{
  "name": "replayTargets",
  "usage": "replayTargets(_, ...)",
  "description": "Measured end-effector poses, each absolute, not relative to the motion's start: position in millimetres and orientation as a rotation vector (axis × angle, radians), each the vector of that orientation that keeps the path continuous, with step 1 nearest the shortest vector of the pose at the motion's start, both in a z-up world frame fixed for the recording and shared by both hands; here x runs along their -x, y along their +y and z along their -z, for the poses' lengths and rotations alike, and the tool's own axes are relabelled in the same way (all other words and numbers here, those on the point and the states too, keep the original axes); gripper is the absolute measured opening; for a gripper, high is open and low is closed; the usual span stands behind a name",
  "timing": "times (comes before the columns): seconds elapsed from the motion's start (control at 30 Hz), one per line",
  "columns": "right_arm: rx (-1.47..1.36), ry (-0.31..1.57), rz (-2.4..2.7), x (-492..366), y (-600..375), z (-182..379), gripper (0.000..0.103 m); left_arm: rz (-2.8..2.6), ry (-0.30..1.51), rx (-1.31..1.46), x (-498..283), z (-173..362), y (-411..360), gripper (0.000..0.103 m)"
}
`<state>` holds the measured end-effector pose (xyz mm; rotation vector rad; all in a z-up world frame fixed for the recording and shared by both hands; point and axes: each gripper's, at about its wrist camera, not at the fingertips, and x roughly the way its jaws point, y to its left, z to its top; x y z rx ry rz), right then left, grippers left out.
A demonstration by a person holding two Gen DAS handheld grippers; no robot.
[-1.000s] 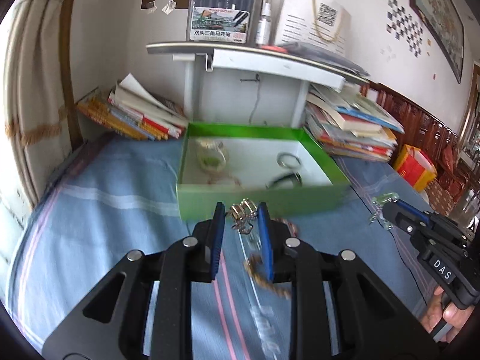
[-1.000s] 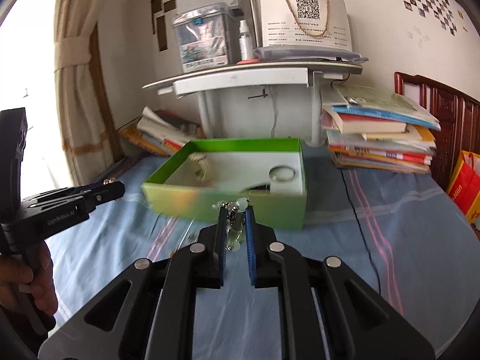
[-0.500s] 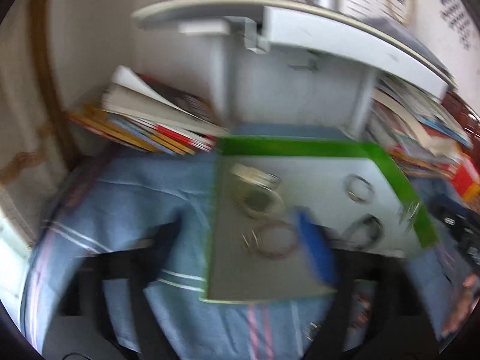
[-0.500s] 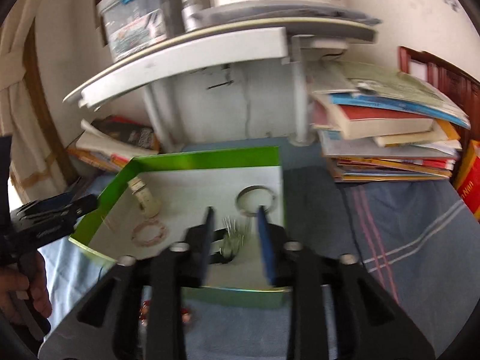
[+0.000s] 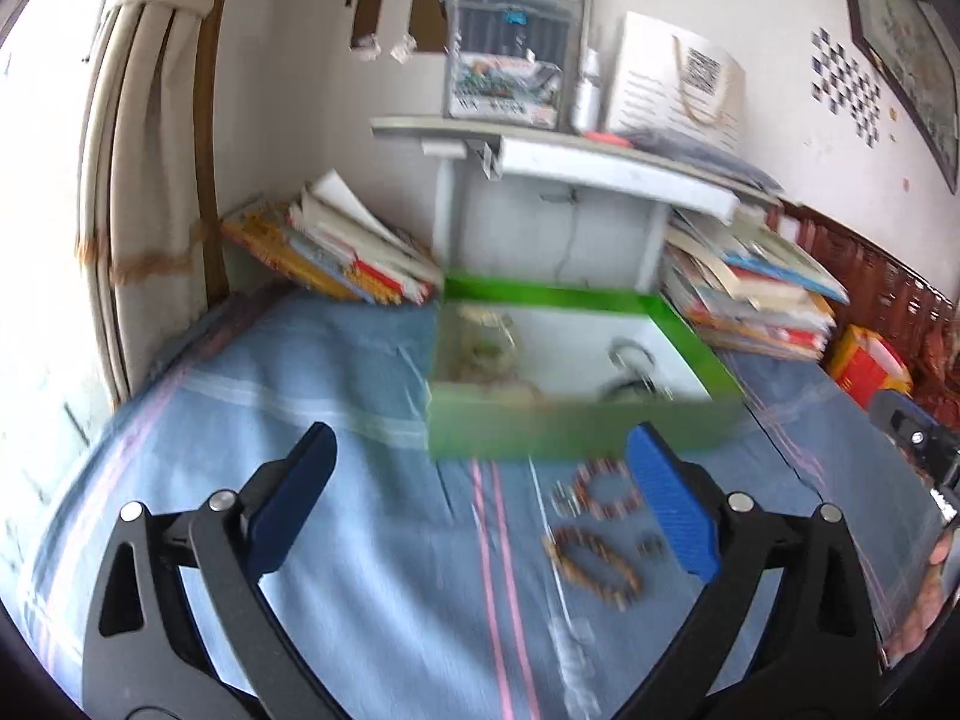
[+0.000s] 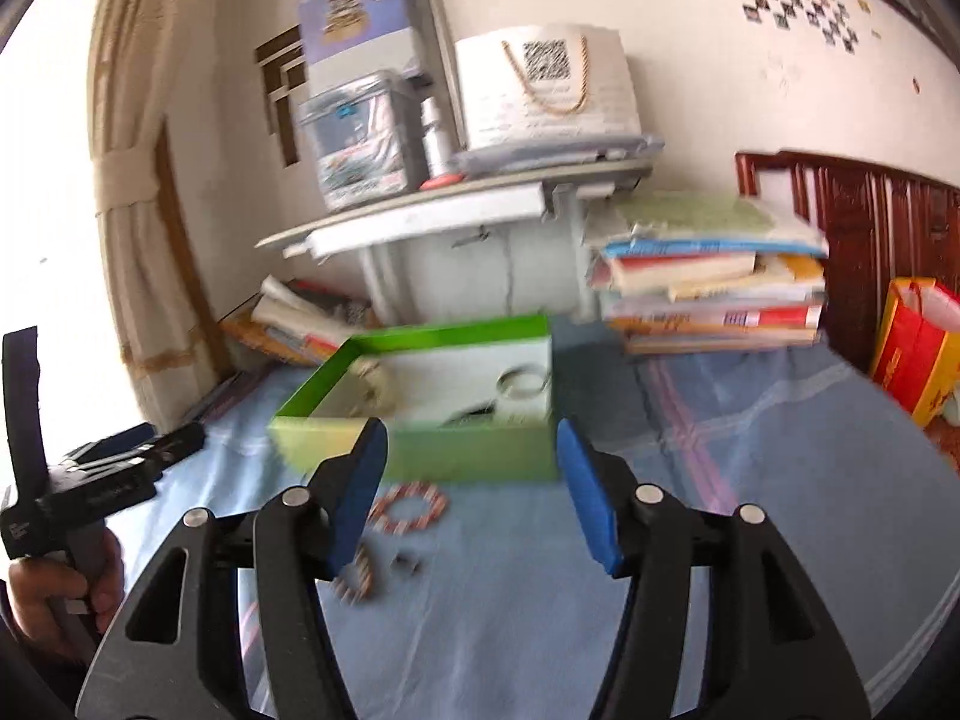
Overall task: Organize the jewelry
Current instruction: 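Withdraw both open tools from the box back over the jewelry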
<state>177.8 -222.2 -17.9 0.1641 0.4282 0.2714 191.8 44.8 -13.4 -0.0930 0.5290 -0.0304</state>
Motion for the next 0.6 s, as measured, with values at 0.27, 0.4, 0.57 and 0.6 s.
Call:
replayTargets(0.27, -0.132, 0.5, -0.318, -125.8, -192.0, 57.5, 0.058, 0.052, 0.605, 0.075, -136.6, 52.1, 27.2, 0.097)
replayTargets(0.4, -0.137, 0.523, -0.328, -110.8, -188.6, 69.4, 0.058, 0.067, 0.624, 0.064, -118.9, 65.6, 20.5, 0.097)
replayTargets(0.57, -0.137, 0.521, -0.326, -98.7, -189.3, 74.3, 0.058, 0.066, 0.629, 0.064, -111.3, 68.3, 20.2, 0.097)
replayTargets(0.6, -0.14, 0.519, -0.325, -97.2, -190.0, 73.5, 0.058, 0.067, 0.626, 0.063, -110.1, 67.4, 19.7, 0.097)
